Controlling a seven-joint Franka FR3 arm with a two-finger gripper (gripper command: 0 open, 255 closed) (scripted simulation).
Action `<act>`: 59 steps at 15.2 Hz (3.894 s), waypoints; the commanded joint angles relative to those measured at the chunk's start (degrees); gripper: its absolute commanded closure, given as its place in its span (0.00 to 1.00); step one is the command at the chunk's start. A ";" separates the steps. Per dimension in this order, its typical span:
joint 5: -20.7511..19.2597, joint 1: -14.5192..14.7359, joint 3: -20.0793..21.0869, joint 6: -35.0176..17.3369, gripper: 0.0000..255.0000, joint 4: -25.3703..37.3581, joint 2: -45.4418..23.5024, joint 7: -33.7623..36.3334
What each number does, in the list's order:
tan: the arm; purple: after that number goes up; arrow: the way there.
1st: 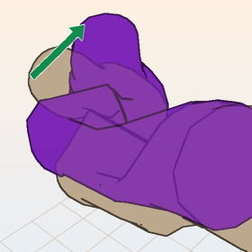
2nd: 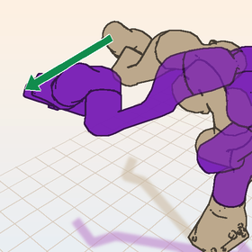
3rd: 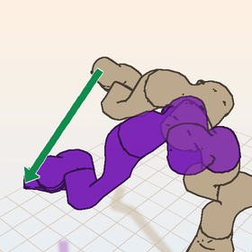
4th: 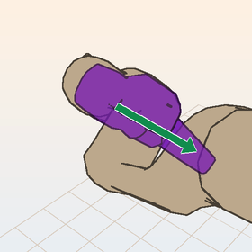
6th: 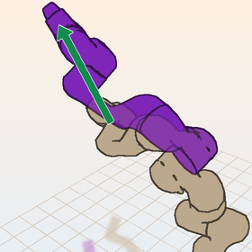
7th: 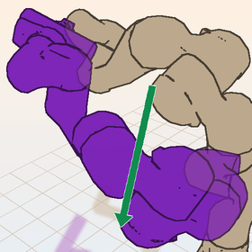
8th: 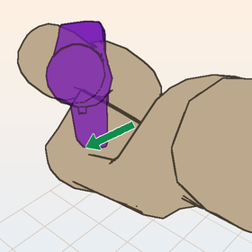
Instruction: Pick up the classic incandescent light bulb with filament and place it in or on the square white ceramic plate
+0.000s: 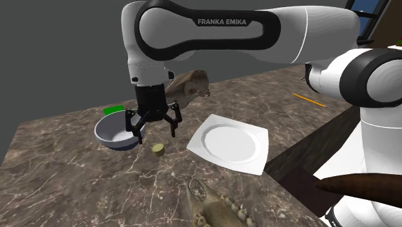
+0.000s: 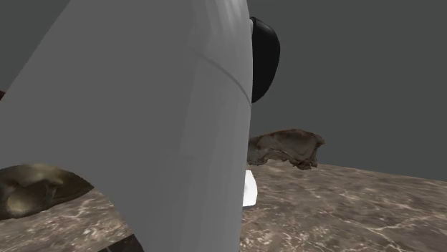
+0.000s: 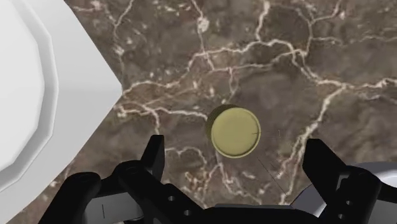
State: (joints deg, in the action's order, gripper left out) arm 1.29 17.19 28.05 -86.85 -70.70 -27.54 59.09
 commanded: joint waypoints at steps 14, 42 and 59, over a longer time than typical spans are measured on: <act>0.16 -0.27 -0.70 -3.39 1.00 -3.84 -1.02 -0.54; 3.33 -4.64 -0.06 5.97 1.00 -3.22 7.78 -2.59; 11.85 -16.29 -7.29 -2.98 1.00 -43.61 37.99 -23.67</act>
State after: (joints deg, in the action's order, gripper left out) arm 13.03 0.87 20.76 -89.11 -113.29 10.14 35.63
